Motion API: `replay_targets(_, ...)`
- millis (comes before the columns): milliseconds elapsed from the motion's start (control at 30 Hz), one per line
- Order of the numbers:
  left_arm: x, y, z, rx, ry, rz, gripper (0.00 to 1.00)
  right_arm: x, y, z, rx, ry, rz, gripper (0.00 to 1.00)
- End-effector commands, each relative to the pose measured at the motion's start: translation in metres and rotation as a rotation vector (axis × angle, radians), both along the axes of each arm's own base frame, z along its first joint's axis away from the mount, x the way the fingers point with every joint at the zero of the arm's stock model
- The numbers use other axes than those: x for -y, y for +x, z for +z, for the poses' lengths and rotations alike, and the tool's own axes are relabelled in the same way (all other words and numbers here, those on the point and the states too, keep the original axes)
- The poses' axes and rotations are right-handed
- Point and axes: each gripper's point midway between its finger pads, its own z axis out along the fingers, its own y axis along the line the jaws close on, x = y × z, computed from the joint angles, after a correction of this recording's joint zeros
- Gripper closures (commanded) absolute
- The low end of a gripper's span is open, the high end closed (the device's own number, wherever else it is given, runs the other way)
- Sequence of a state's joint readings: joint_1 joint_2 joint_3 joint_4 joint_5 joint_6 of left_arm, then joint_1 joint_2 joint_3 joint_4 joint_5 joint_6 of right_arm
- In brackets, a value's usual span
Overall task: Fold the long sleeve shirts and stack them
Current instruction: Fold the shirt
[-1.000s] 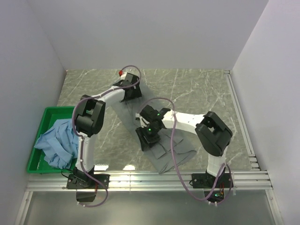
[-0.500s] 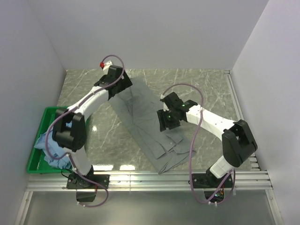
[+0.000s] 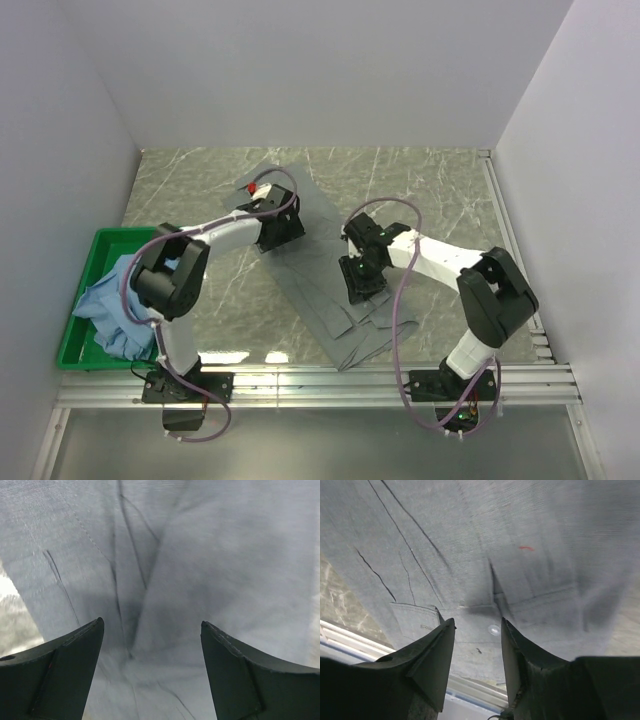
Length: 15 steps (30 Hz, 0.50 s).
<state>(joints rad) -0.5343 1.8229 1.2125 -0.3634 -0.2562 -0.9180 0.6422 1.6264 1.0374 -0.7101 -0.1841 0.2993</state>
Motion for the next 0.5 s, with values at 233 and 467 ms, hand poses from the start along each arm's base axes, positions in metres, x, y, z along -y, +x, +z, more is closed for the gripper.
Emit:
replay_targets(233, -0.007, 0.071, -0.017, 0.067, 0.157, -0.048, 0.16, -0.077, -0.028, -0.01, -0.173, 0.202, 0.086, 0.54)
replay_targets(467, 0.008, 0.117, 0.01, 0.19, 0.145, -0.147, 0.13, -0.13, -0.019, 0.006, -0.14, 0.289, 0.162, 0.53)
